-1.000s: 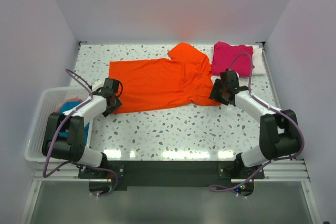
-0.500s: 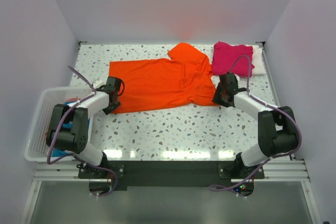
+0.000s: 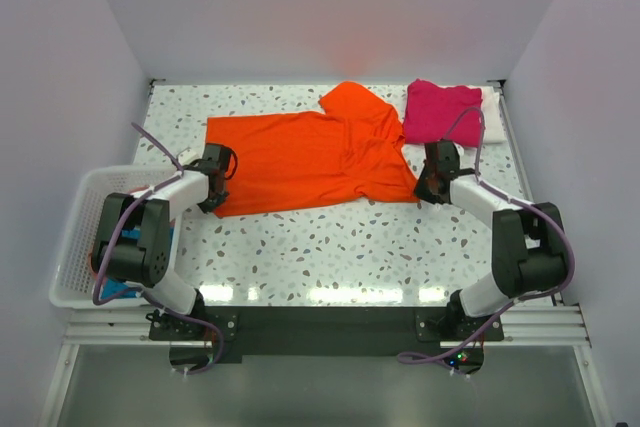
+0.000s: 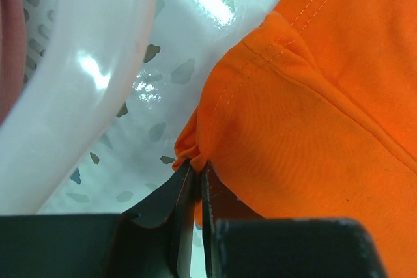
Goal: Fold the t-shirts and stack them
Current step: Fold the tshirt
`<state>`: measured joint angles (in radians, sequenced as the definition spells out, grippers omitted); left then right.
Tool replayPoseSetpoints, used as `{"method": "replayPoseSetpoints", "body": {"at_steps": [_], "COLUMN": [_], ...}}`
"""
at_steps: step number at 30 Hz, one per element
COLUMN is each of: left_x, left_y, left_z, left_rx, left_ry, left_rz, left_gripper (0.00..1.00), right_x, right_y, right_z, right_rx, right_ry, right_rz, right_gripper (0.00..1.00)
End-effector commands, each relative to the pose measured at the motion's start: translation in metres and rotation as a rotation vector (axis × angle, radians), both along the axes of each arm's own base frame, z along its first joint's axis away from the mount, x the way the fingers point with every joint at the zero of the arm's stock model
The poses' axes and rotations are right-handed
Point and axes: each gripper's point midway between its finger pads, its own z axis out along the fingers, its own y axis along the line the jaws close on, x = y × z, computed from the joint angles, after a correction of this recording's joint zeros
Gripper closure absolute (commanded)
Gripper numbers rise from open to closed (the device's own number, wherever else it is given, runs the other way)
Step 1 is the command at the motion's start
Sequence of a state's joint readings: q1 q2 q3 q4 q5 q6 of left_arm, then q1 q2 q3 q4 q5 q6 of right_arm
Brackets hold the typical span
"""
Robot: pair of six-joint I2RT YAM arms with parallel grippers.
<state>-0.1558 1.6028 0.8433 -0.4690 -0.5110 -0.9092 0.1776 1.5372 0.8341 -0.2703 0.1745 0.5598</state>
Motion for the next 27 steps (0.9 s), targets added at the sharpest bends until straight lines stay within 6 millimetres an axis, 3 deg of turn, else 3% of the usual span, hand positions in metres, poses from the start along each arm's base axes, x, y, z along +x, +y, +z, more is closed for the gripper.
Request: {"method": "replayPoseSetpoints", "body": {"at_steps": [1,8,10,15,22,27], "left_x": [-0.011,-0.008,-0.007,-0.007,-0.007,-0.009], "left_y": [0.013,0.01,0.01,0.008,0.008,0.008], "left_z": [-0.003,0.007,0.01,0.012,0.01,0.009], "left_rx": [0.031,0.018,0.017,0.006,0.004,0.004], "left_ry": [0.057,0.037,0.03,0.024,0.026,0.029], "left_rz": [0.023,0.01,0.006,0.002,0.0,-0.003], "left_gripper": [0.89,0.95,0.95,0.96,0.97,0.97], "right_x": [0.006,0.005,0.004,0.004,0.004,0.008], "right_y": [-0.012,-0.023,-0.019,-0.008,0.011,0.013], "right_z": [0.006,0.013,0.017,0.023,0.014,0.005], "right_rx": [-0.017,0.007,0.03,0.081,0.108,0.082], "right_ry": [-0.045,-0.054,-0.063,-0.103,-0.097,-0.082], "right_rz": [-0.034,-0.06,-0.047,-0.016,0.025,0.014], "right_gripper": [0.91,0.99,0.95,0.68,0.67,0.66]}}
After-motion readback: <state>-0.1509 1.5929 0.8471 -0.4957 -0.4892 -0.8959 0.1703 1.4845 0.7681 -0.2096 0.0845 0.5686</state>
